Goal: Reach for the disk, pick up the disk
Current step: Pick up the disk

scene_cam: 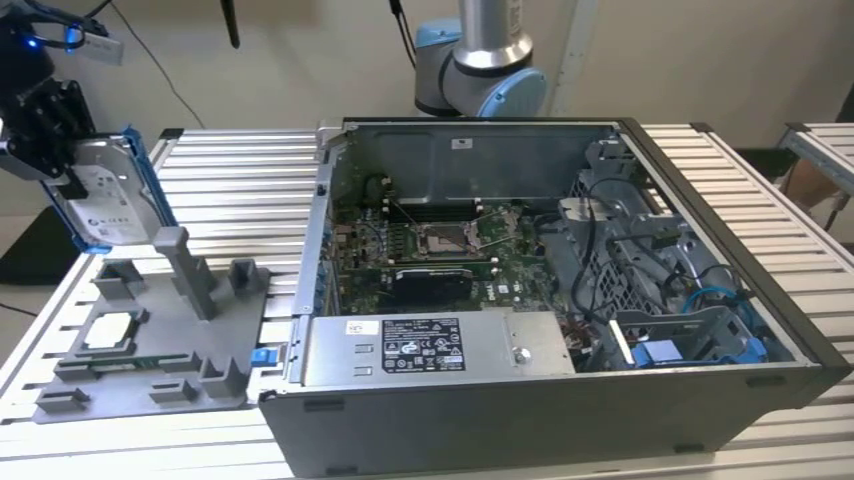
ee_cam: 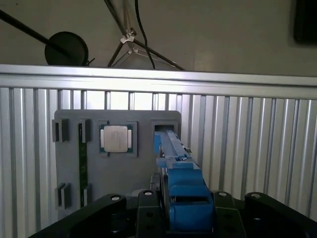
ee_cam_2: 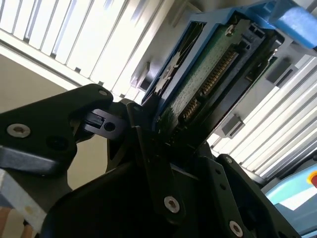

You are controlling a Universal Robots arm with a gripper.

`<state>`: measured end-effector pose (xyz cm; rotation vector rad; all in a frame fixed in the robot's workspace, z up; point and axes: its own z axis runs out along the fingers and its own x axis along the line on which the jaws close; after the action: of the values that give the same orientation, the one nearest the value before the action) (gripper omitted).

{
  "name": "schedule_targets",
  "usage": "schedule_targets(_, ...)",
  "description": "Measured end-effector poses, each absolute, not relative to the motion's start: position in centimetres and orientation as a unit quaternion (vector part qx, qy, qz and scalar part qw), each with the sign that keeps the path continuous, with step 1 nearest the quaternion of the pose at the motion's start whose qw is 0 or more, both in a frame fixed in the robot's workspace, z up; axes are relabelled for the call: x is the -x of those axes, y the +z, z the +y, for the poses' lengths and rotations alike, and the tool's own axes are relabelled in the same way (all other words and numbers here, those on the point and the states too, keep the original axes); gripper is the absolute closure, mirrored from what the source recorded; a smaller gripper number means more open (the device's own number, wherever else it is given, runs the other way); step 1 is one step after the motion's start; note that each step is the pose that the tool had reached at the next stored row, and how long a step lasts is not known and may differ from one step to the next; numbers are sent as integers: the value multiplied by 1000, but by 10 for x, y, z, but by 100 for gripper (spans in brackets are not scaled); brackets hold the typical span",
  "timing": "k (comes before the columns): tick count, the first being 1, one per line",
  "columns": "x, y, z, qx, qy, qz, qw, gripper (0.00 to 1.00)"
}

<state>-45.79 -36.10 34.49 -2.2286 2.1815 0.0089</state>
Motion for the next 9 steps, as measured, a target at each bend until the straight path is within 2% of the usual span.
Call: schedule_targets(9,458,363,-361,715,3,699,11,100)
